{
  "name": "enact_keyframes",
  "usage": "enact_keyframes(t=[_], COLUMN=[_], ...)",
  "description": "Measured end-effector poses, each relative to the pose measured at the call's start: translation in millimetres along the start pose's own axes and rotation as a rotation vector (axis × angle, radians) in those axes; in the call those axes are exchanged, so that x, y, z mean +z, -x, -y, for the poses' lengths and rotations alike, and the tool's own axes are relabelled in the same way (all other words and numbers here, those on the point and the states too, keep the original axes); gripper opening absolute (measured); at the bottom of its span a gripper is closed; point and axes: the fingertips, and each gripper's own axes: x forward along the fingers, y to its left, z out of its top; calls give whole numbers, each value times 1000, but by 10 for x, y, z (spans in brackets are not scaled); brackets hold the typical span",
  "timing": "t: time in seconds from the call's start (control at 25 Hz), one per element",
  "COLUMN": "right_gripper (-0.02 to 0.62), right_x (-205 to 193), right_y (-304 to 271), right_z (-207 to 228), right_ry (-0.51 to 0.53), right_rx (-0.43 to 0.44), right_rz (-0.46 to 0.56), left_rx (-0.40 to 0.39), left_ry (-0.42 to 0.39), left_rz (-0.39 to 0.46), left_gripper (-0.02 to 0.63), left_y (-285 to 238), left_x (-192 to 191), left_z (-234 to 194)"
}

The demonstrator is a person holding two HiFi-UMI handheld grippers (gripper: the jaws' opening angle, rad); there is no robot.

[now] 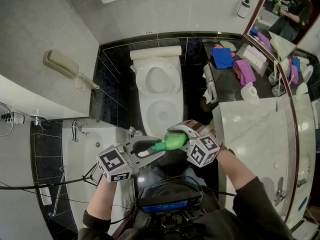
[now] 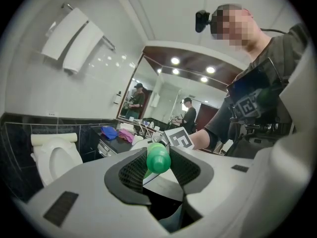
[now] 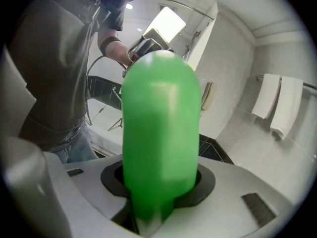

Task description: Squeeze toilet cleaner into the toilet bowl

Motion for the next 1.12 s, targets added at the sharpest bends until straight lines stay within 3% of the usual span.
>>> enact_keyframes(t=[0.28, 0.44, 0.6, 0.96, 1.12], right_gripper=[192, 192, 193, 190, 190], right_x=[-106, -156, -224, -555, -674], right_y=[35, 63, 112, 267, 237], right_z=[94, 177, 267, 403, 292], right_ry=[-78, -164, -259, -629, -763], right_rx=[-29, -55, -96, -245, -254], right_rz=[5, 11, 7, 26, 38], left_rx=[83, 205, 337, 619, 699], left_ry=[-26, -57, -38, -89, -89], left_rz=[23, 26, 78, 111, 97], left_gripper=[150, 150, 150, 152, 152], left_y=[146, 238, 350, 583, 640], left_x=[8, -60, -148, -602, -829], left_z=[-191, -402, -623, -1013, -1097])
